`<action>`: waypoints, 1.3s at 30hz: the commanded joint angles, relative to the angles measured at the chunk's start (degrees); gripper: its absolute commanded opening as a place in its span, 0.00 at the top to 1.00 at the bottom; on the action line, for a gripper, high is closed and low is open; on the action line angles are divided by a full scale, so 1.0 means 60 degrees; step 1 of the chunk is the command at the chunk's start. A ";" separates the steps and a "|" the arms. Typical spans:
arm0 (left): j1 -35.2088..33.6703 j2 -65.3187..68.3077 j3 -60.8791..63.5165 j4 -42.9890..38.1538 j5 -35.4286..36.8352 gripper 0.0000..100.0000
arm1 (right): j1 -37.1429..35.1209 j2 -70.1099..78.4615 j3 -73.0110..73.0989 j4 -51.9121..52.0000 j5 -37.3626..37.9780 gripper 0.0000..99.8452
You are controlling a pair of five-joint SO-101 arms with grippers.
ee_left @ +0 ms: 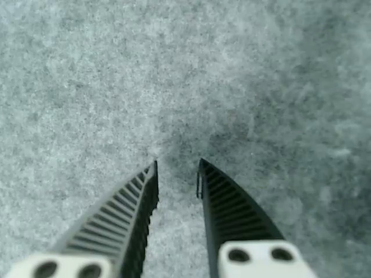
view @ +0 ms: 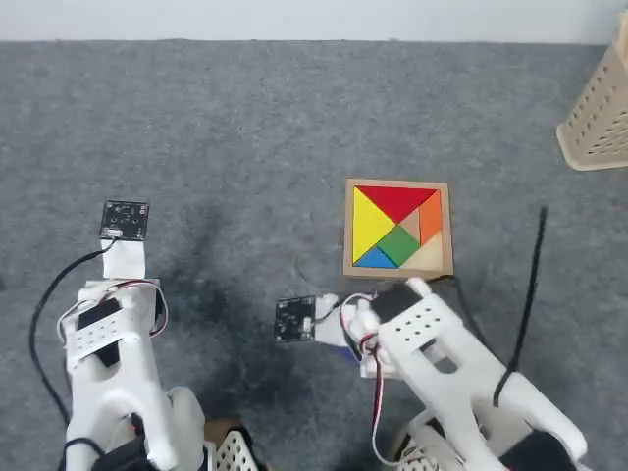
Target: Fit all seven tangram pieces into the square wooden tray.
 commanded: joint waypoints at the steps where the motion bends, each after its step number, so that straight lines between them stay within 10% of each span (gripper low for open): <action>1: 0.0000 0.0029 -0.0388 -0.0088 -0.0029 0.89 | -0.0139 0.0198 0.0029 -0.0872 -0.0542 0.79; 29: 0.0000 0.0029 -0.0388 -0.0103 -0.0029 0.89 | 0.0769 0.3802 -0.3165 -0.1560 -0.3458 0.79; 39: 0.0000 0.0029 -0.0388 -0.0103 -0.0029 0.89 | 0.0315 0.3875 -0.5905 0.0198 -0.9099 0.86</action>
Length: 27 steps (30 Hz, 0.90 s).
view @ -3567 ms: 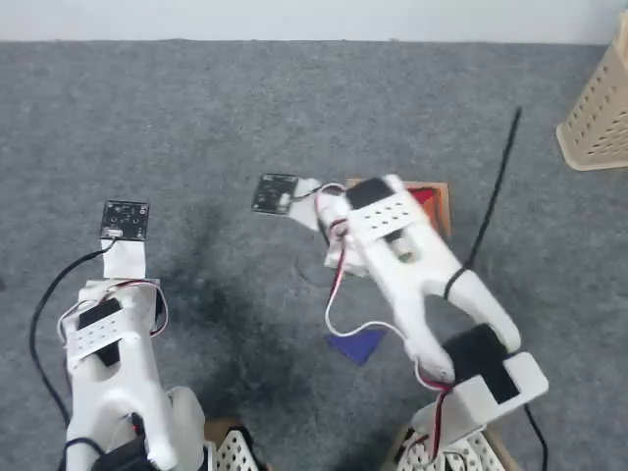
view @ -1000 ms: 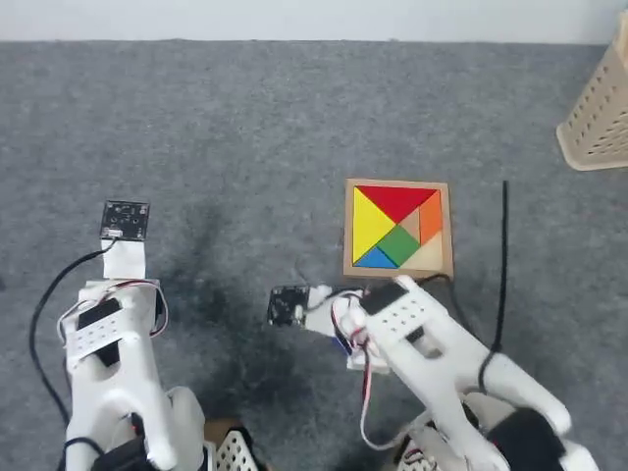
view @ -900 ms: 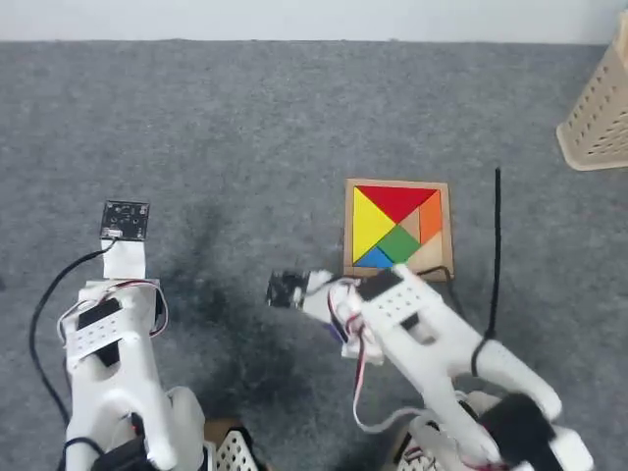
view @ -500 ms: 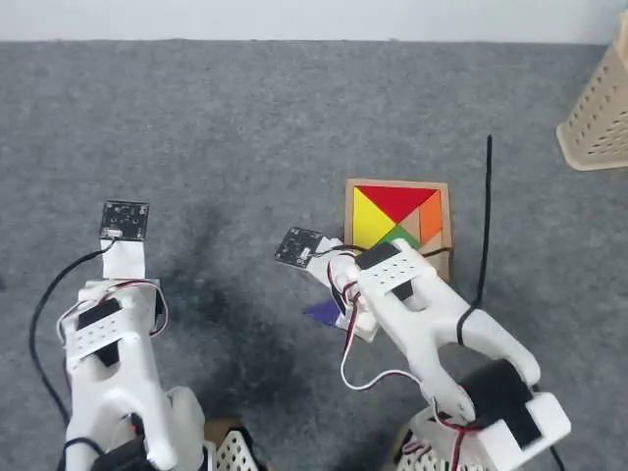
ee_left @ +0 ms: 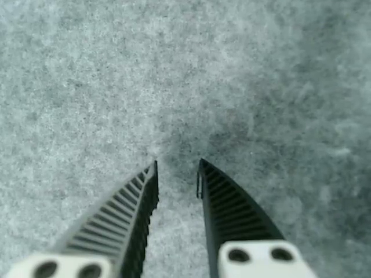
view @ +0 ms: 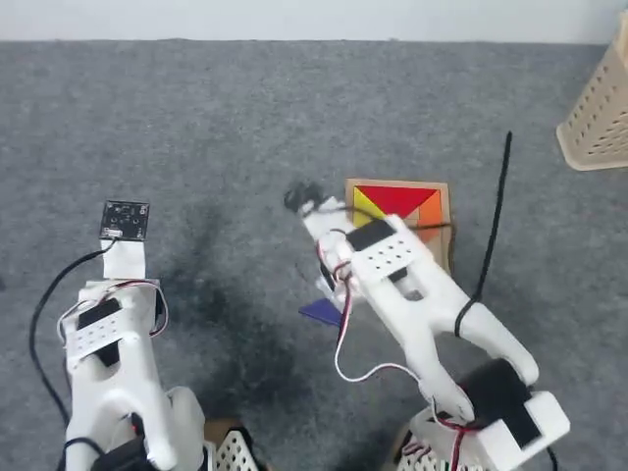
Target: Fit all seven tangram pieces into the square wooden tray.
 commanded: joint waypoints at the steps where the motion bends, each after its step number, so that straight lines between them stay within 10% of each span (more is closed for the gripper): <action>1: 0.0000 0.0000 -0.0388 -0.0103 -0.0029 0.89 | -0.0520 0.0198 -0.1289 0.0535 -0.2198 0.85; 10: 0.0000 0.0000 -0.0388 -0.0103 -0.0029 0.89 | -0.1165 0.3275 -0.4044 0.2674 -0.8278 0.73; 27: 0.0000 0.0000 -0.0388 -0.0117 -0.0029 0.89 | -0.1297 0.4842 -0.5055 0.2366 -0.9949 0.75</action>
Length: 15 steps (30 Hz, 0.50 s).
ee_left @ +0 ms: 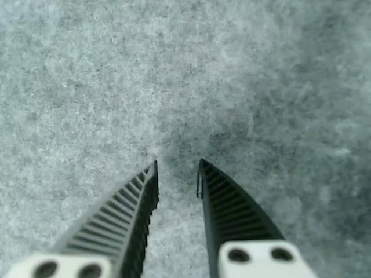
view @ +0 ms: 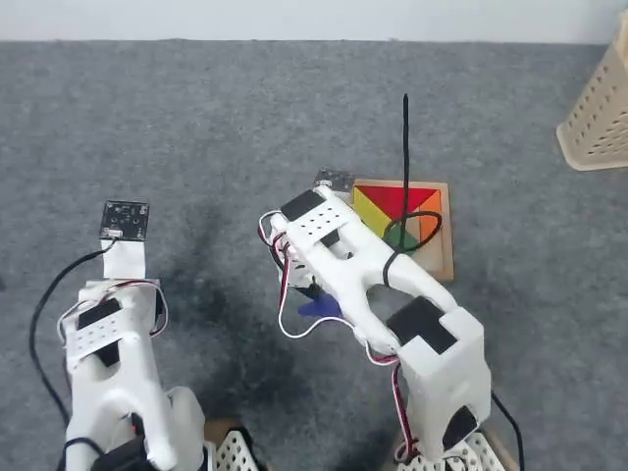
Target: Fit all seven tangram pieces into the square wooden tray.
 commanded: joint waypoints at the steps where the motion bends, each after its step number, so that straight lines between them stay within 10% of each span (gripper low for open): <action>1: 0.0000 0.0000 -0.0388 -0.0117 -0.0029 0.89 | -0.0212 -0.0095 -0.0322 -0.0125 -0.0161 0.76; 15: 0.0000 0.0000 -0.0388 -0.0117 -0.0029 0.89 | -0.0154 -0.0110 0.0293 -0.1179 0.0425 0.83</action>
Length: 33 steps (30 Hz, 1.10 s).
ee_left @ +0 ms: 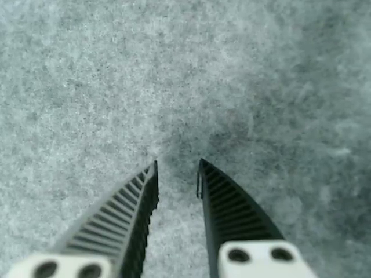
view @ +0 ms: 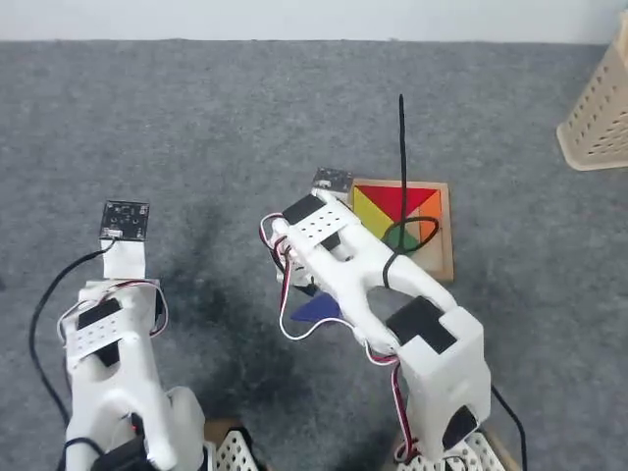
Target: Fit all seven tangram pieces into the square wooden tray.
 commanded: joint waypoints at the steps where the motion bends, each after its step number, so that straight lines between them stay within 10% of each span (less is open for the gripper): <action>1: 0.0000 0.0000 -0.0388 -0.0117 -0.0029 0.89 | -0.0066 -0.0139 -0.0059 -0.0139 0.0498 0.83; 14: 0.0000 0.0000 -0.0388 -0.0117 -0.0029 0.89 | -0.0022 -0.0168 -0.0366 -0.0974 0.7531 0.97; 33: 0.0000 0.0000 -0.0388 -0.0117 -0.0029 0.89 | -0.0886 -0.4271 0.3985 -0.2469 0.6799 0.77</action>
